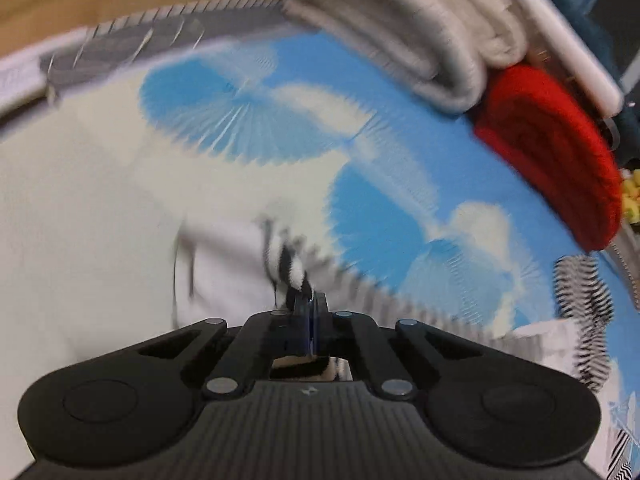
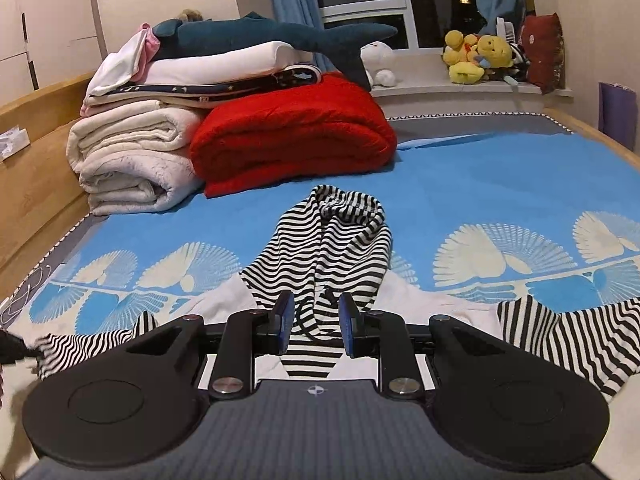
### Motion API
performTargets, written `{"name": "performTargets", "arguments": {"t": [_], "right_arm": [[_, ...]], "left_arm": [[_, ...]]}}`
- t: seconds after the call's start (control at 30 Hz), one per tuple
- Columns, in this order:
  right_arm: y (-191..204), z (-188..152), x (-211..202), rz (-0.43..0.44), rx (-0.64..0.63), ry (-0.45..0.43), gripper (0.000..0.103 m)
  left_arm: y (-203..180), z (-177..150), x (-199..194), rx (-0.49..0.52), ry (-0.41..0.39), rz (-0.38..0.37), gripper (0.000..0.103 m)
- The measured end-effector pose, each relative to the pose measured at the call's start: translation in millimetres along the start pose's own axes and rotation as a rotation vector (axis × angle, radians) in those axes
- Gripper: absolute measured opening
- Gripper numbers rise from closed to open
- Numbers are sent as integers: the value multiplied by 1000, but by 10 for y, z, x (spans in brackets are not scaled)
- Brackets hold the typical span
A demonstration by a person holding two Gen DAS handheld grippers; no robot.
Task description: Fold small clothes
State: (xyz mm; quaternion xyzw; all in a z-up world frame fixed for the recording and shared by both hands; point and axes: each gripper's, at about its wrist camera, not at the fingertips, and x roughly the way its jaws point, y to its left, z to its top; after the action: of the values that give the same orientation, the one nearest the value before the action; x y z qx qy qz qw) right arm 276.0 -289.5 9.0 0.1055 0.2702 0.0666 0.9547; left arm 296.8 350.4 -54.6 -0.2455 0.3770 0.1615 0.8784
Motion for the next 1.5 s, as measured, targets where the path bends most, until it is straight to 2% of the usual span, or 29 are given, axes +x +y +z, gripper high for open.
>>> {"name": "performTargets", "arguments": {"t": [0.07, 0.2, 0.3, 0.4, 0.5, 0.63, 0.67, 0.7, 0.73, 0.8, 0.93, 1.1, 1.23, 1.33, 1.4, 1.47, 1.5], "right_arm": [[2, 6, -1, 2, 2, -2, 25], [3, 16, -17, 14, 13, -6, 25], [-4, 28, -31, 27, 17, -9, 25], [-13, 23, -50, 33, 15, -9, 18], [-64, 22, -69, 23, 21, -8, 16], [-220, 9, -69, -16, 58, 19, 14], [-246, 0, -57, -22, 59, 28, 14], [-269, -12, -42, -28, 57, 40, 14], [-290, -25, -25, -33, 52, 51, 14], [-331, -49, 1, -41, 50, 70, 14], [-385, -79, 54, -62, 59, 97, 15], [-386, -119, 194, -66, 73, 136, 15], [-324, -148, 371, -41, 98, 182, 15], [-249, -197, 544, -16, 99, 230, 15], [-181, -246, 679, 15, 94, 273, 20], [-85, -309, 807, 26, 67, 304, 30], [-38, -339, 863, 30, 54, 318, 31]], "left_arm": [[-313, 10, -220, 37, -36, -26, 1], [-1112, -15, -620, 129, -53, -59, 1], [-1769, -200, -845, 215, -76, -117, 1], [-2317, -552, -950, 268, -85, -196, 1], [-2782, -1048, -817, 346, -41, -269, 1], [-3369, -1671, -514, 495, 135, -329, 2], [-3471, -1760, -485, 528, 156, -347, 6], [-3537, -1799, -451, 554, 171, -369, 14], [-3594, -1818, -442, 575, 178, -386, 29], [-3614, -1770, -427, 575, 161, -389, 43], [-3423, -1508, -307, 482, 147, -343, 43], [-3059, -1135, -110, 392, 157, -168, 43], [-2736, -891, -23, 291, 171, -68, 42], [-2568, -783, -53, 246, 170, -31, 42], [-2528, -753, -38, 235, 178, -8, 42], [-2522, -761, -51, 233, 185, -9, 42], [-2530, -767, -47, 235, 187, -12, 42]]}}
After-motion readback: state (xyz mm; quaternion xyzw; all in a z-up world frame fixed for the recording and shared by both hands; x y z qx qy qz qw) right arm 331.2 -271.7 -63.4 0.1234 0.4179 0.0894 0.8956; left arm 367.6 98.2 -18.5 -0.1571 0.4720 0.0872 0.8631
